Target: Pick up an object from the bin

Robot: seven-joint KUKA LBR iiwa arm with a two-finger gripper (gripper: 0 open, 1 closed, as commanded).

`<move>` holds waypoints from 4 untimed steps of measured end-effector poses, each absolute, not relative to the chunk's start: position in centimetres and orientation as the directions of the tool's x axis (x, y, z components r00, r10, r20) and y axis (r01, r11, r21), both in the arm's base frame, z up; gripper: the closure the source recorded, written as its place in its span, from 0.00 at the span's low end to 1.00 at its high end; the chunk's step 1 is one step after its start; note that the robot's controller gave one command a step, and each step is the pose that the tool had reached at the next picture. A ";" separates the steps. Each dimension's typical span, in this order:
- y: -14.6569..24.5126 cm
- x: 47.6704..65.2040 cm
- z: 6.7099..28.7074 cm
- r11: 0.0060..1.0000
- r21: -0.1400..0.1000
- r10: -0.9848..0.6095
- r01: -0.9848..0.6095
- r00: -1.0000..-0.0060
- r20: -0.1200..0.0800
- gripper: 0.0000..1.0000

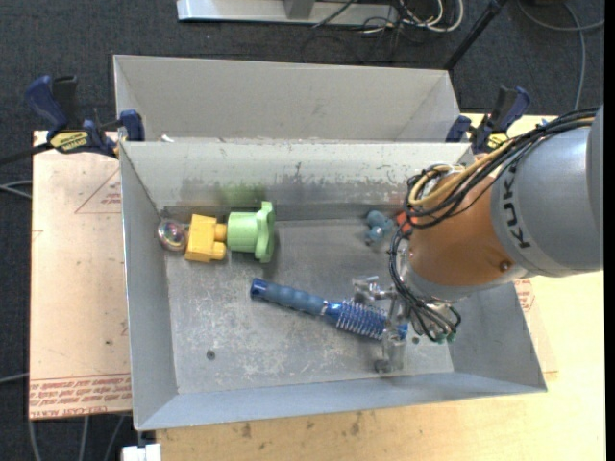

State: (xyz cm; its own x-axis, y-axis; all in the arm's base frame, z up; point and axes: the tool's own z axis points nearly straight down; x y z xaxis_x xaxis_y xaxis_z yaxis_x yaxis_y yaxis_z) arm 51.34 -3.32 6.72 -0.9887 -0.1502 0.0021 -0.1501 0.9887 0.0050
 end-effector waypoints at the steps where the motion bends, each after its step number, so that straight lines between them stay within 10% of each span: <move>1: -0.3 51.9 10.1 0.999 0.002 -0.045 -0.045 -0.999 -0.004 0.00; 2: -0.6 54.1 10.8 0.988 0.001 0.155 0.155 -0.988 -0.003 0.00; 4: 1.0 53.1 6.8 0.969 0.001 0.245 0.245 -0.969 -0.001 0.00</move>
Offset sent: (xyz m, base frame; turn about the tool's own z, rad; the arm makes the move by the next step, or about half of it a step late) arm 0.0047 0.0283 0.0328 0.1088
